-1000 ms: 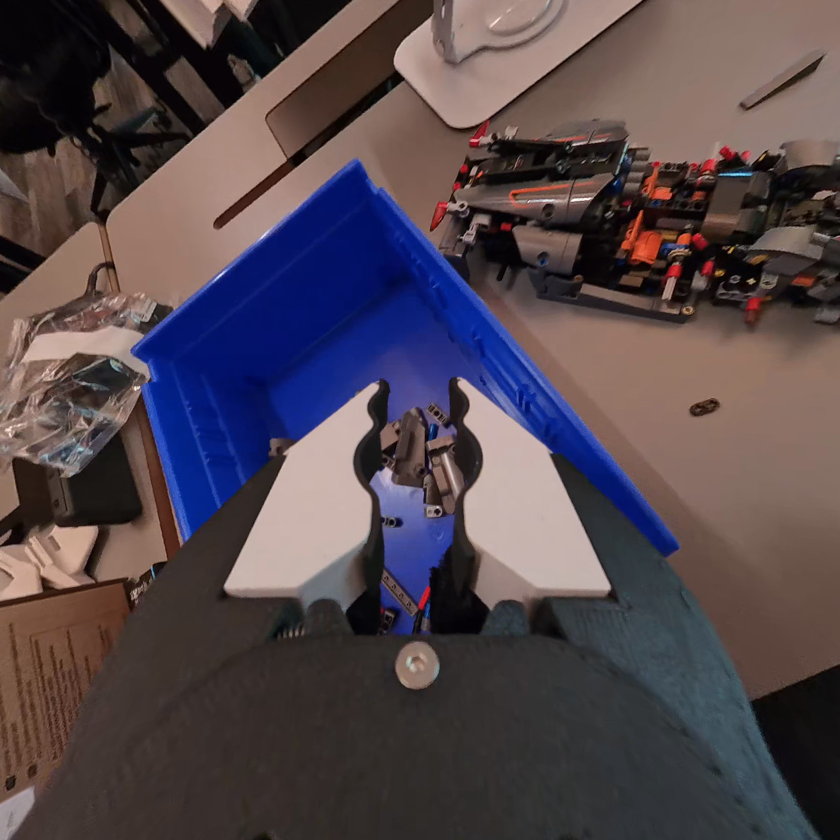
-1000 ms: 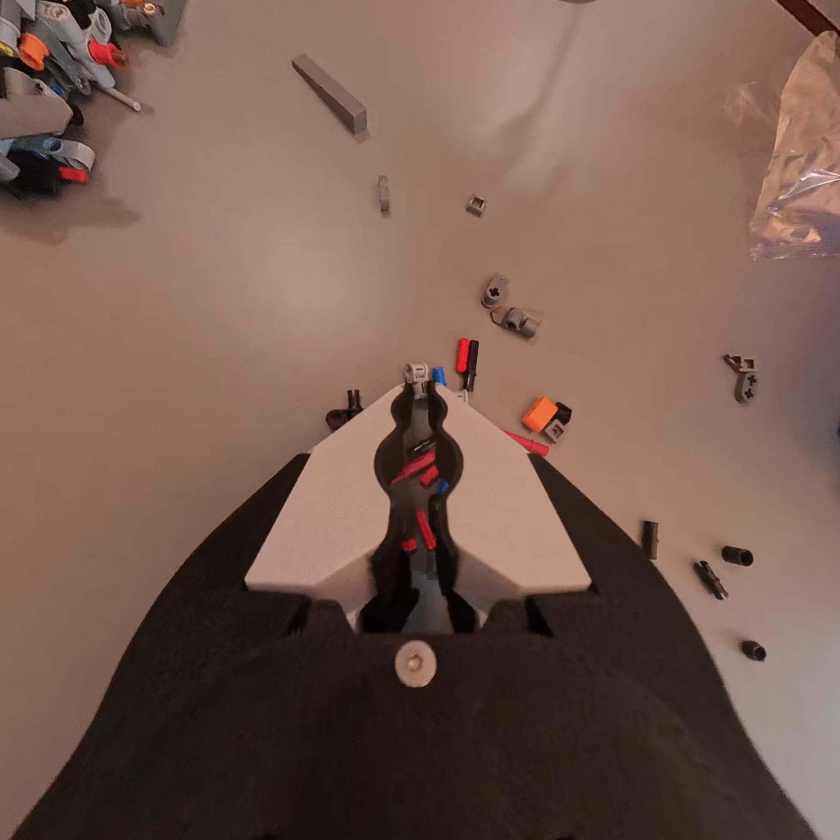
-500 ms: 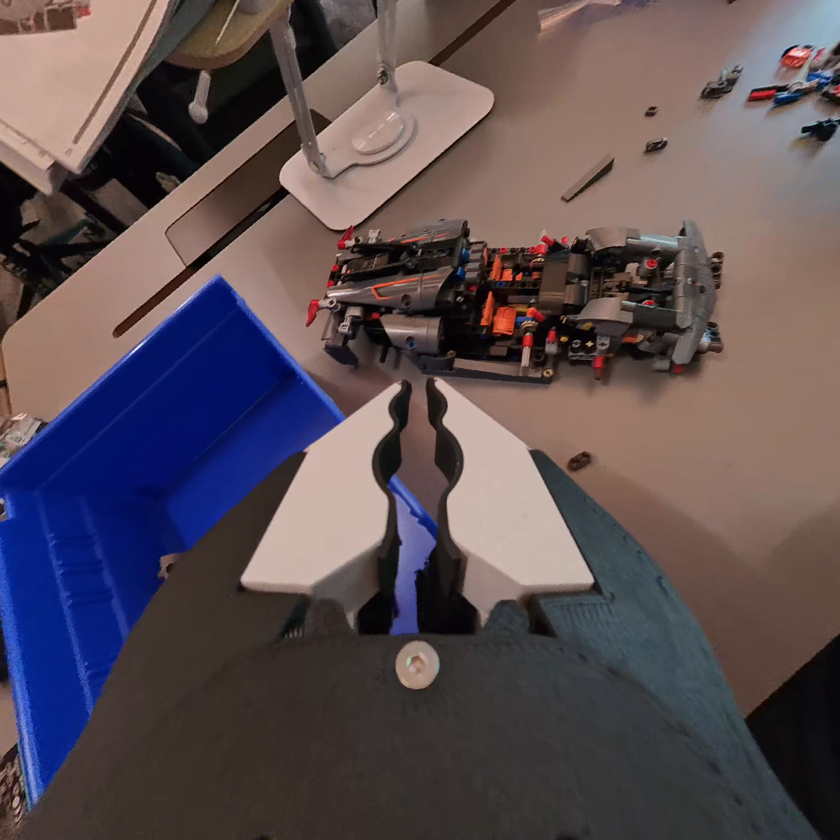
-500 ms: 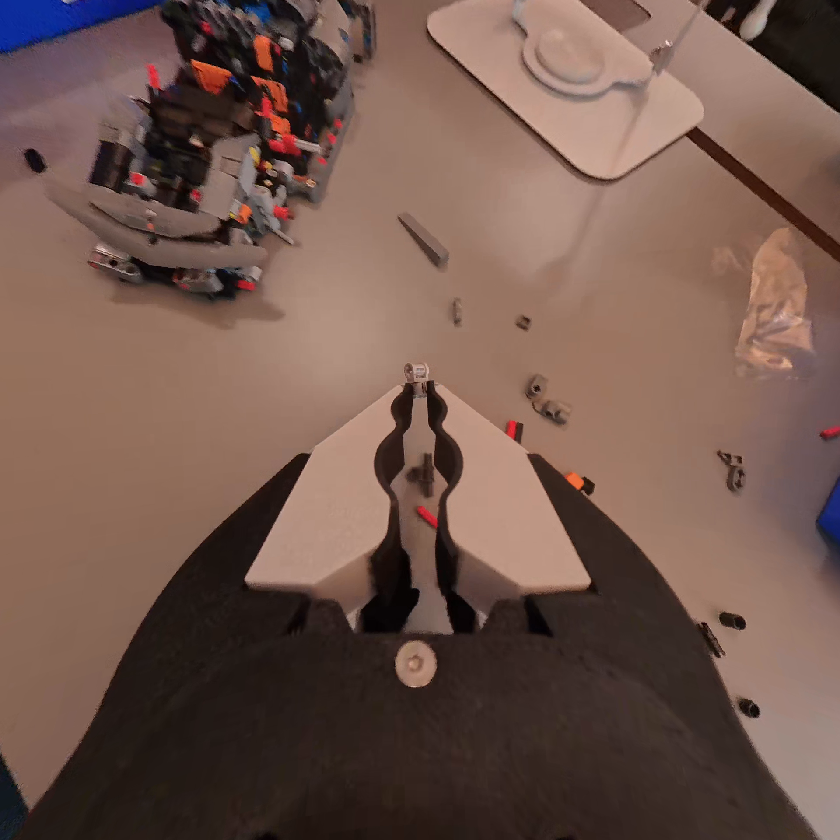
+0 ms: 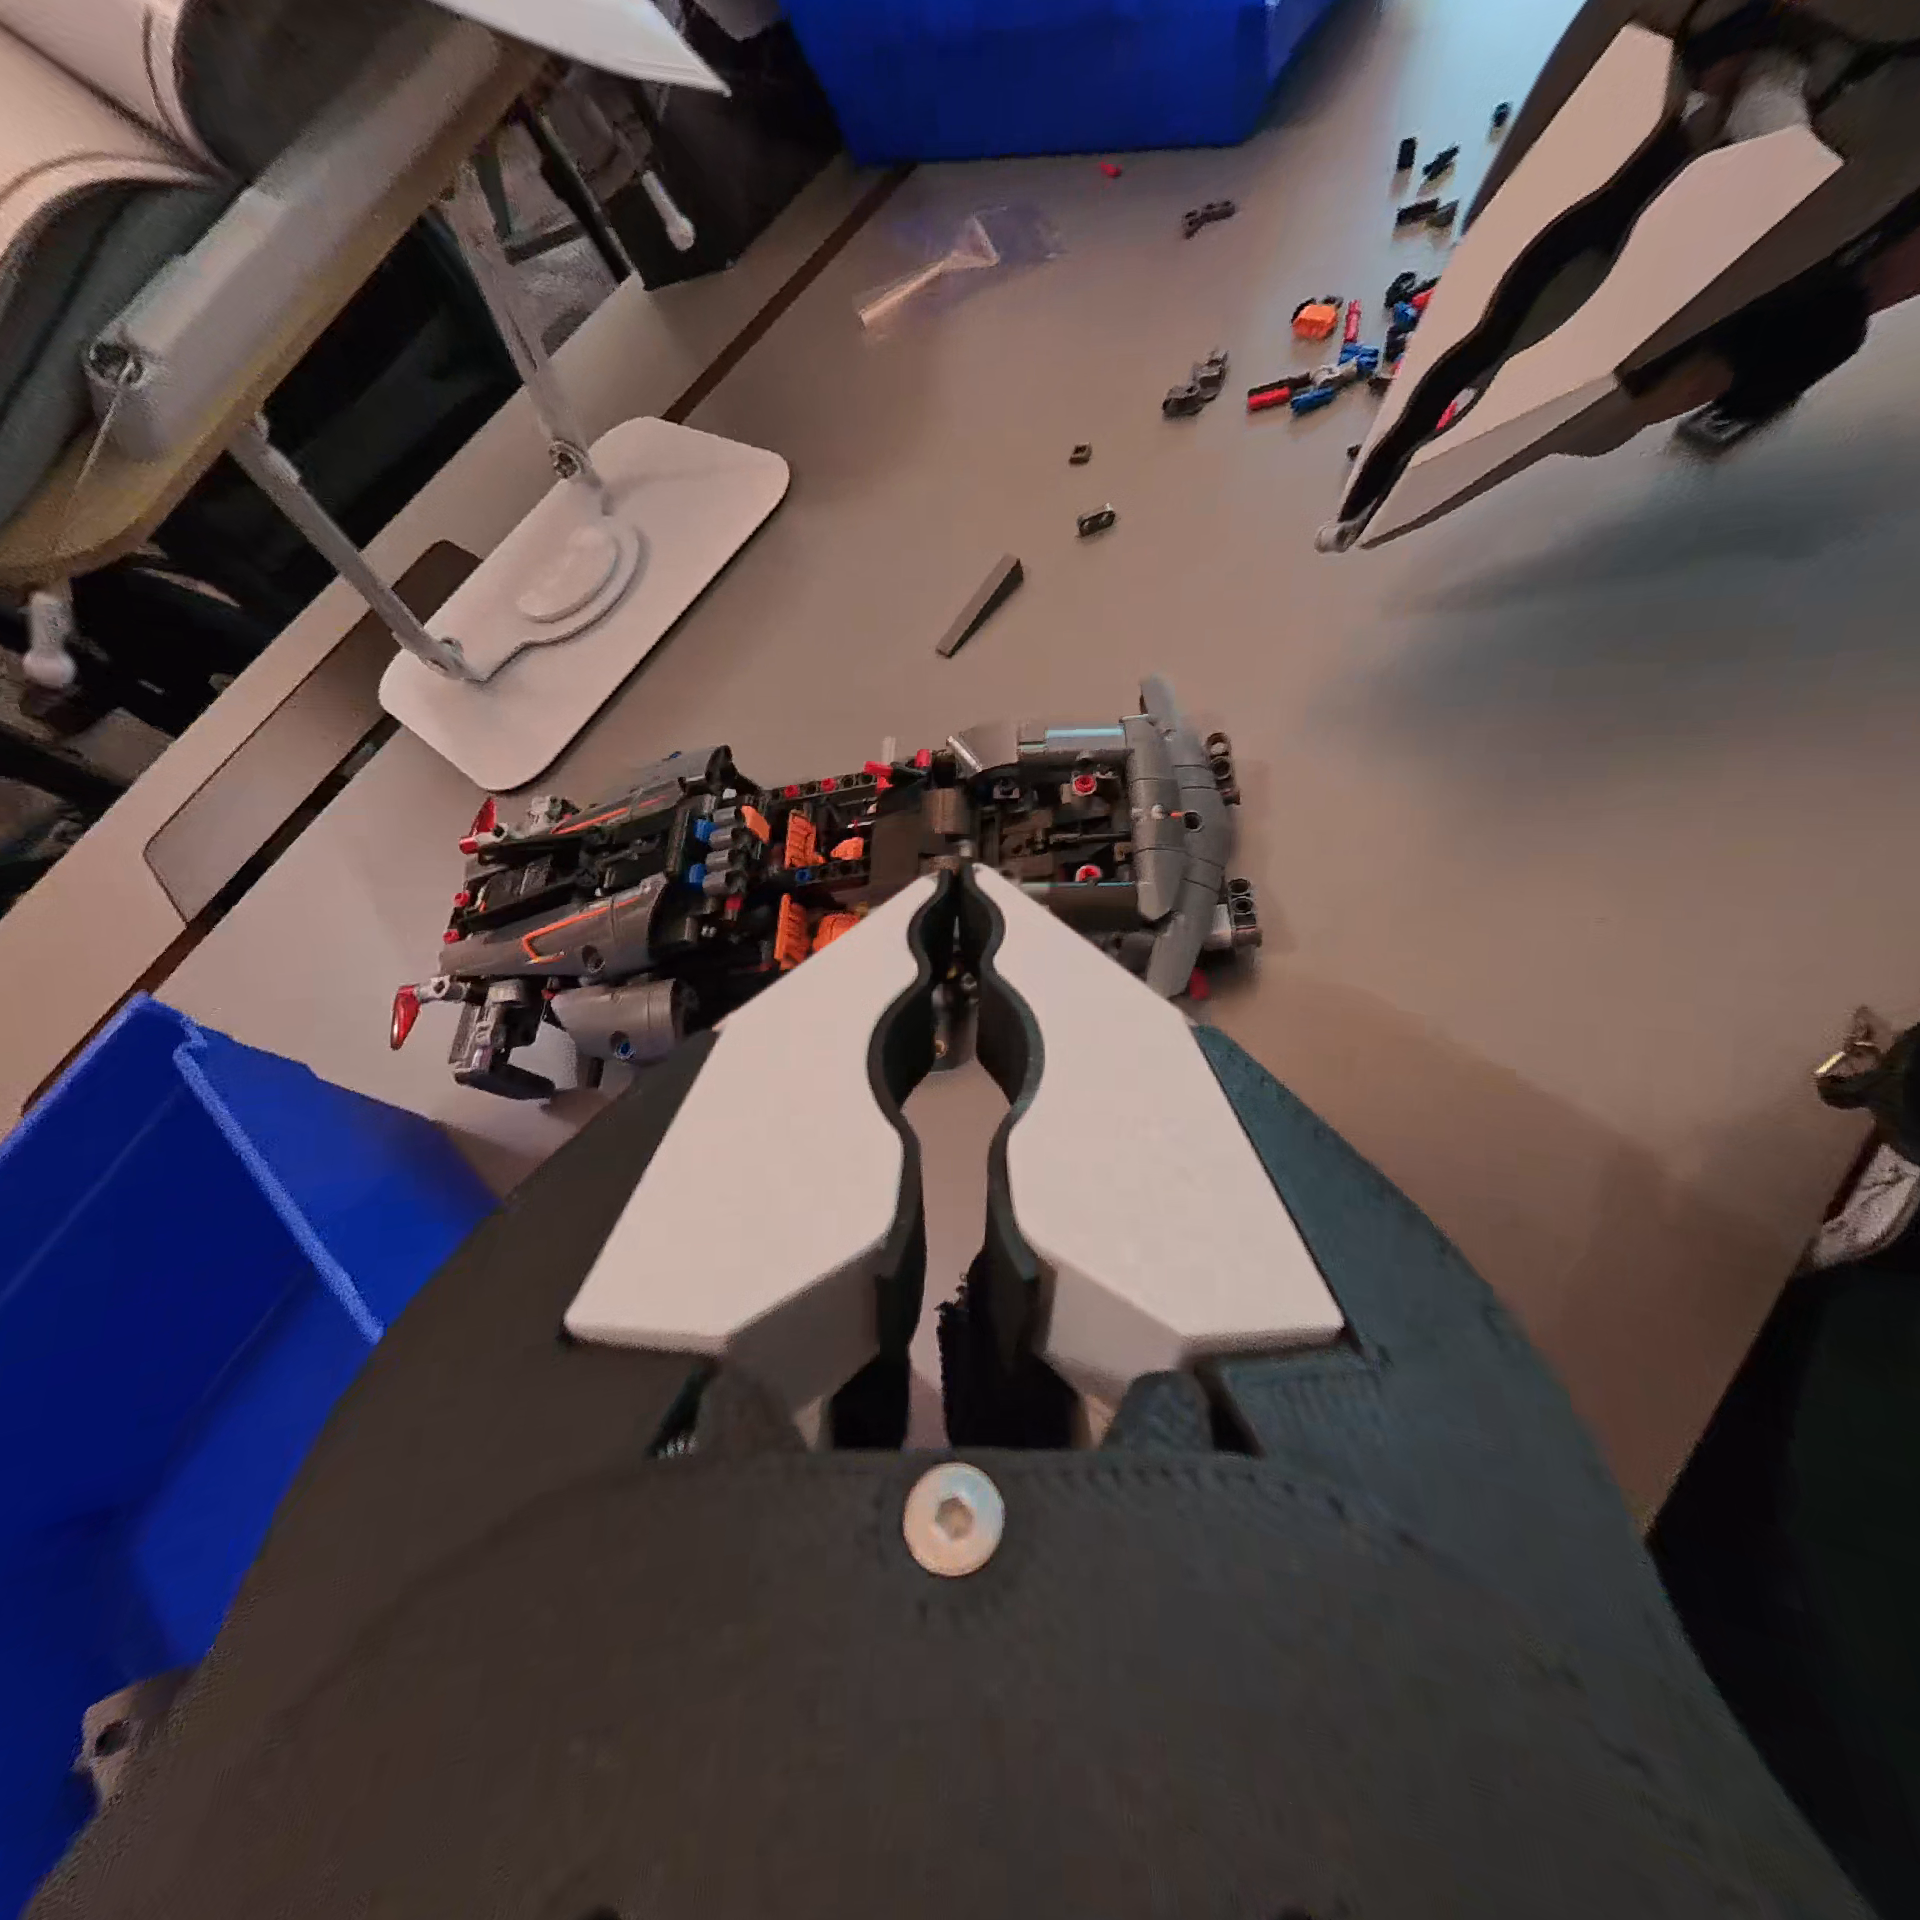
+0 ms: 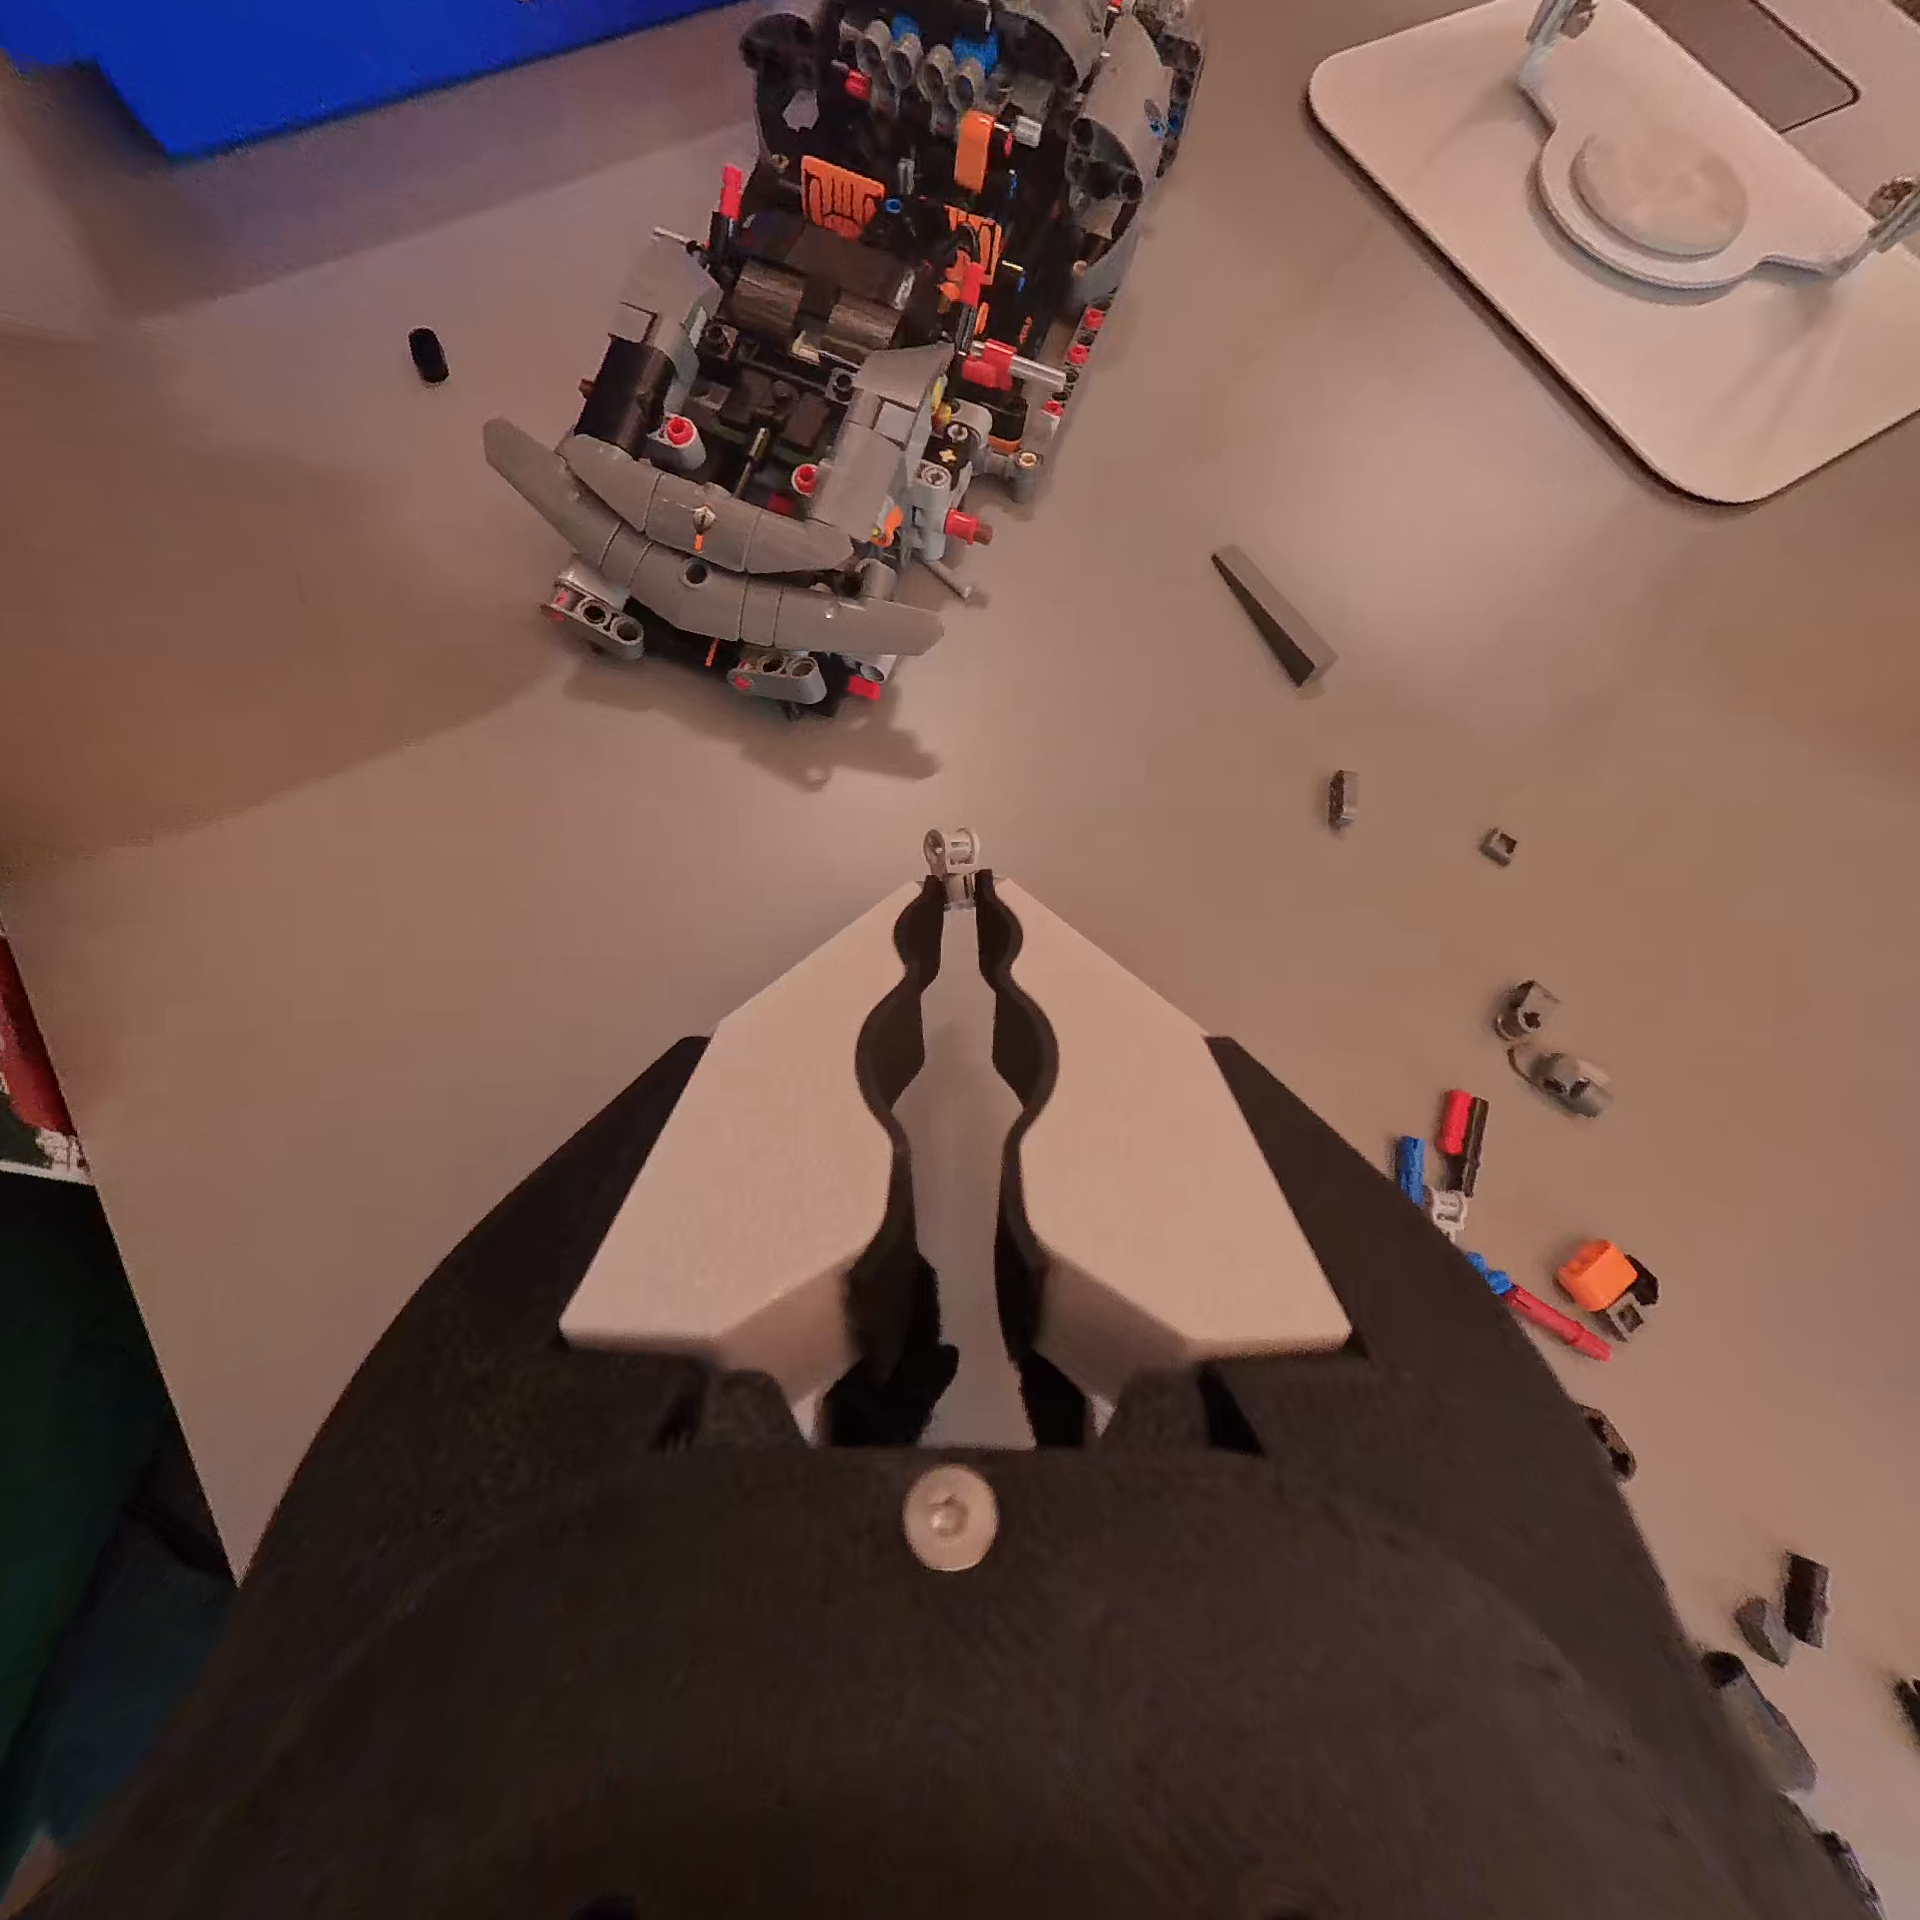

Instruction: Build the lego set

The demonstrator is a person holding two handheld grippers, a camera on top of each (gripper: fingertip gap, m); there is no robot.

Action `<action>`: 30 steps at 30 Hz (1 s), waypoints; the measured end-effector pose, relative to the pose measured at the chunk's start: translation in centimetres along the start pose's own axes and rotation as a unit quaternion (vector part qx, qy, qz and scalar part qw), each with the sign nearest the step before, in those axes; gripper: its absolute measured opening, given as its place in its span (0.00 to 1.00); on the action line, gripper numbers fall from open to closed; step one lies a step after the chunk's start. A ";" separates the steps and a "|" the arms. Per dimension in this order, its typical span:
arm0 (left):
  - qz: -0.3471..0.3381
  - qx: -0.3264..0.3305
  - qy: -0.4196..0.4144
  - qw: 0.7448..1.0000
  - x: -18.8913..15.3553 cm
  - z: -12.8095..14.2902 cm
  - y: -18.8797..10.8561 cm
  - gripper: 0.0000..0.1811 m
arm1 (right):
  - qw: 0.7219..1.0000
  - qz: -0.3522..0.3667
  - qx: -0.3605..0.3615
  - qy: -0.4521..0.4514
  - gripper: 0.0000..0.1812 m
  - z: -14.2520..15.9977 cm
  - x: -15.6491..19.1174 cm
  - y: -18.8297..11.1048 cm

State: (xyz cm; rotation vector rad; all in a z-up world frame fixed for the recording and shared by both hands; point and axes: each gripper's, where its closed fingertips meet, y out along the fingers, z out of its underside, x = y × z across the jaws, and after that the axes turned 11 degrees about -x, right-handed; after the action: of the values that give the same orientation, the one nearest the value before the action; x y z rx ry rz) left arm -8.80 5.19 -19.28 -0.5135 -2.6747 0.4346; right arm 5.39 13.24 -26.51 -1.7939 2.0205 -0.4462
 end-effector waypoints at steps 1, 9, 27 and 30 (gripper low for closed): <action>0.008 -0.006 -0.004 1.000 -0.4 -0.5 0.0 0.00 | 1.000 -0.003 -0.001 -0.002 0.03 -0.1 0.2 0.0; 0.067 -0.028 -0.023 0.997 -3.5 -2.1 2.3 0.00 | 0.999 -0.025 0.011 -0.019 0.03 0.2 0.7 -0.5; 0.184 0.019 -0.024 0.982 -11.4 -1.1 6.7 0.11 | 0.986 -0.145 0.014 -0.079 0.02 1.4 4.5 -0.3; 0.188 0.028 -0.019 0.982 -11.8 -0.8 7.1 0.11 | 0.985 -0.151 0.019 -0.084 0.02 1.3 4.3 -0.1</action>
State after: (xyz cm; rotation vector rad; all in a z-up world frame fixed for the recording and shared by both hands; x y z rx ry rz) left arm 3.79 6.83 -24.76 -1.0075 -2.5906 0.6272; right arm 5.71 8.97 -28.01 -2.0481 1.6223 -0.4017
